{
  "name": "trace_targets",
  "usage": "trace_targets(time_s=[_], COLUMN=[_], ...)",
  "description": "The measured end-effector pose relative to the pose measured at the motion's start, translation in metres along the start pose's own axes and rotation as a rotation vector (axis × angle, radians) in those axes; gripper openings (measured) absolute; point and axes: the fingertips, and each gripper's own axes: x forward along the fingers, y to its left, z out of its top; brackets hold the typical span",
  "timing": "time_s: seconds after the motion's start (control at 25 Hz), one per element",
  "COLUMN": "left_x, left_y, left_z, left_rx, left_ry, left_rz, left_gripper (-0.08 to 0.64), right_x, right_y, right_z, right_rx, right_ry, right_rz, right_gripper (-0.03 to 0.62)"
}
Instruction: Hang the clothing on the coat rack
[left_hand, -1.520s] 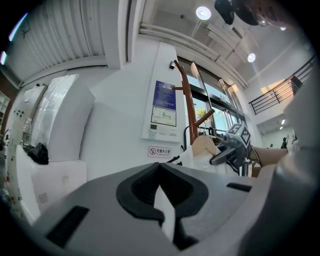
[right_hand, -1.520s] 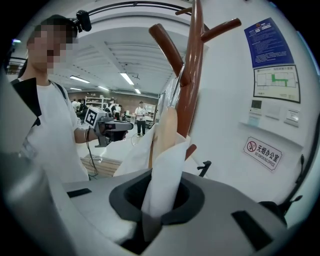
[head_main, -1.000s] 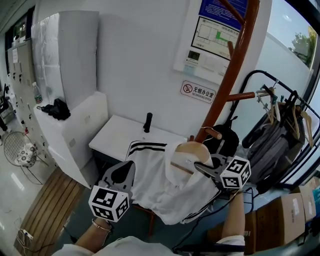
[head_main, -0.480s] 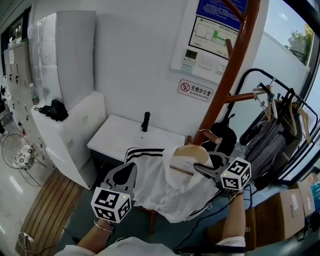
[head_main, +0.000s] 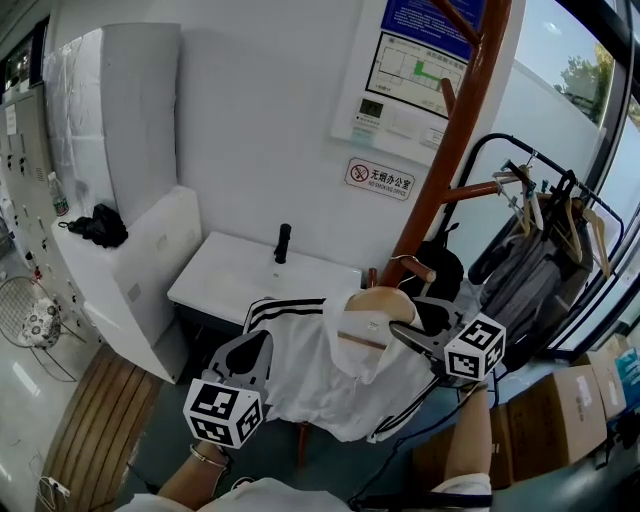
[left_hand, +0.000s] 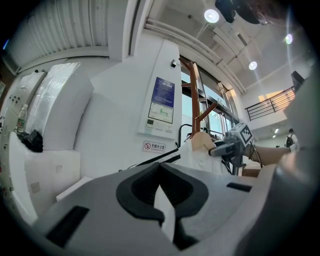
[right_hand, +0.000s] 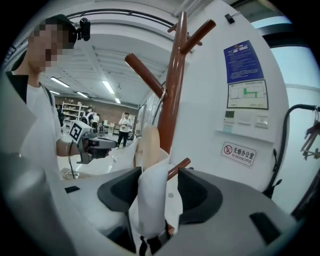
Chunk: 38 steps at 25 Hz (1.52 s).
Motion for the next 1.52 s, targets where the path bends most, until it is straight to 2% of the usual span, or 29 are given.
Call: trace_targets(time_s=[0.36, 0.72, 0.92, 1.16, 1.52], left_x=[-0.001, -0.004, -0.001, 0.007, 0.016], left_y=[-0.012, -0.02, -0.027, -0.043, -0.057], left_z=[-0.004, -0.004, -0.008, -0.014, -0.024], left_rx=[-0.006, -0.002, -0.002, -0.003, 0.026], left_ry=[0.011, 0.018, 0.028, 0.044, 0.079], left_rz=[-0.079, -0.159, -0.22, -0.303, -0.412], left_gripper=[0.004, 0.005, 0.004, 0.005, 0.004], right_x=[-0.029, -0.047, -0.054, -0.066, -0.056], right_y=[0.0, 0.014, 0.021, 0.03, 0.053], right_z=[0.02, 0.022, 0.015, -0.004, -0.047], right_rx=[0.015, 0.041, 0.067, 0.159, 0.319], right_ry=[-0.064, -0.061, -0.067, -0.096, -0.111], right_rz=[-0.16, -0.284, -0.398, -0.532, -0.703], right_gripper=[0.245, 0.245, 0.244, 0.222, 0.181])
